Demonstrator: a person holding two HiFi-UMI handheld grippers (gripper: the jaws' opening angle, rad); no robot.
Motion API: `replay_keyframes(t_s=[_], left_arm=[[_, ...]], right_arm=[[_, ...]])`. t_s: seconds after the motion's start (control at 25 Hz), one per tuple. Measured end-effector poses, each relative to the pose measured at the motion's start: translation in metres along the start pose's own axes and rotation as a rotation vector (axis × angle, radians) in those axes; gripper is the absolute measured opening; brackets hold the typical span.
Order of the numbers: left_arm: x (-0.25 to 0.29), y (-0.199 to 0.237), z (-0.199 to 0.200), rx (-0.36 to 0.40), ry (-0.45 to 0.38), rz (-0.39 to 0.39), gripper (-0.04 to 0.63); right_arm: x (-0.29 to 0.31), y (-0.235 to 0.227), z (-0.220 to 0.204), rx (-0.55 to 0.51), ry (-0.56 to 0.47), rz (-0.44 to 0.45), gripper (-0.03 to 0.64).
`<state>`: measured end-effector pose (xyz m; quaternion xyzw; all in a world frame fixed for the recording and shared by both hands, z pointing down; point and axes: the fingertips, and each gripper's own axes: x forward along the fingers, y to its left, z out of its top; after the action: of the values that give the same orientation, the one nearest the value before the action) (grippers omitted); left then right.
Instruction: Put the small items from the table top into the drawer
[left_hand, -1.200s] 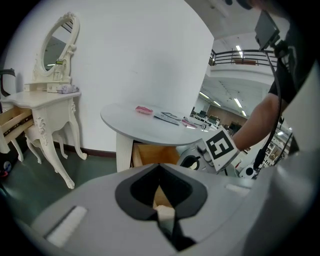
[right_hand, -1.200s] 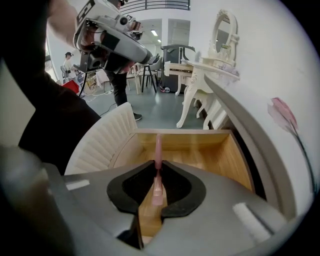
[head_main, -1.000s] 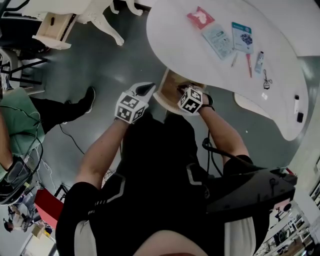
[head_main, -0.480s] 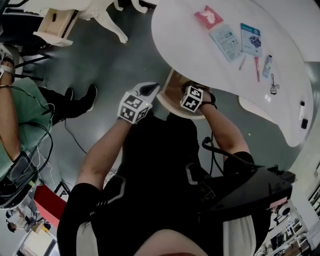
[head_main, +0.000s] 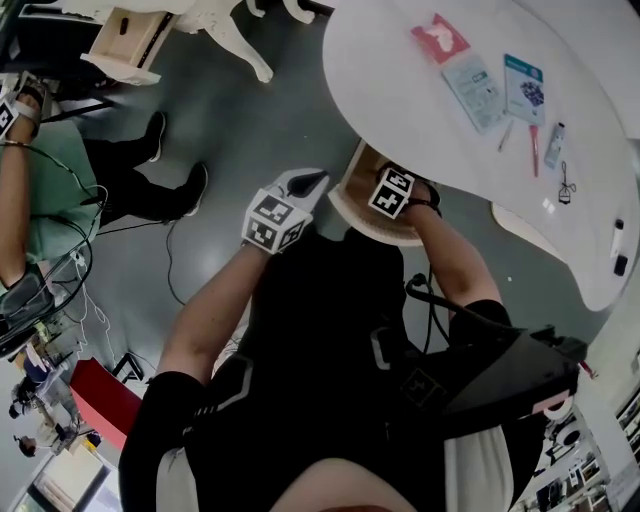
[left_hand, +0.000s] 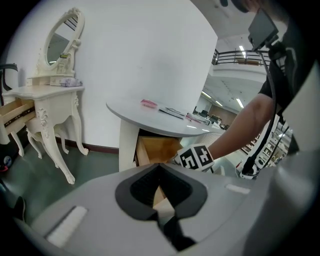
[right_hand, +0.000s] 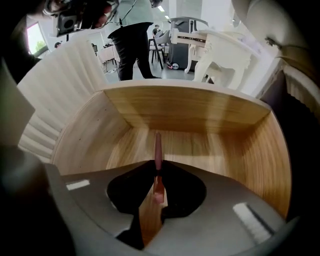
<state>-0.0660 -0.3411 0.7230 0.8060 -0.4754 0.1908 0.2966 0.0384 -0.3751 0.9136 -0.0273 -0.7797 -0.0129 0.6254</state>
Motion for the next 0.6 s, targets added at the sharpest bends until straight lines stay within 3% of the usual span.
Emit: replay_keyframes(t_s=[0.48, 0.6], left_arm=[[-0.017, -0.004, 0.003, -0.003, -0.006, 0.011, 0.000], [-0.025, -0.002, 0.004, 0.006, 0.002, 0.016, 0.000]], right_arm=[[0.017, -0.004, -0.009, 0.054, 0.032, 0.005, 0.071], [0.015, -0.005, -0.010, 0.071, 0.038, 0.005, 0.161]])
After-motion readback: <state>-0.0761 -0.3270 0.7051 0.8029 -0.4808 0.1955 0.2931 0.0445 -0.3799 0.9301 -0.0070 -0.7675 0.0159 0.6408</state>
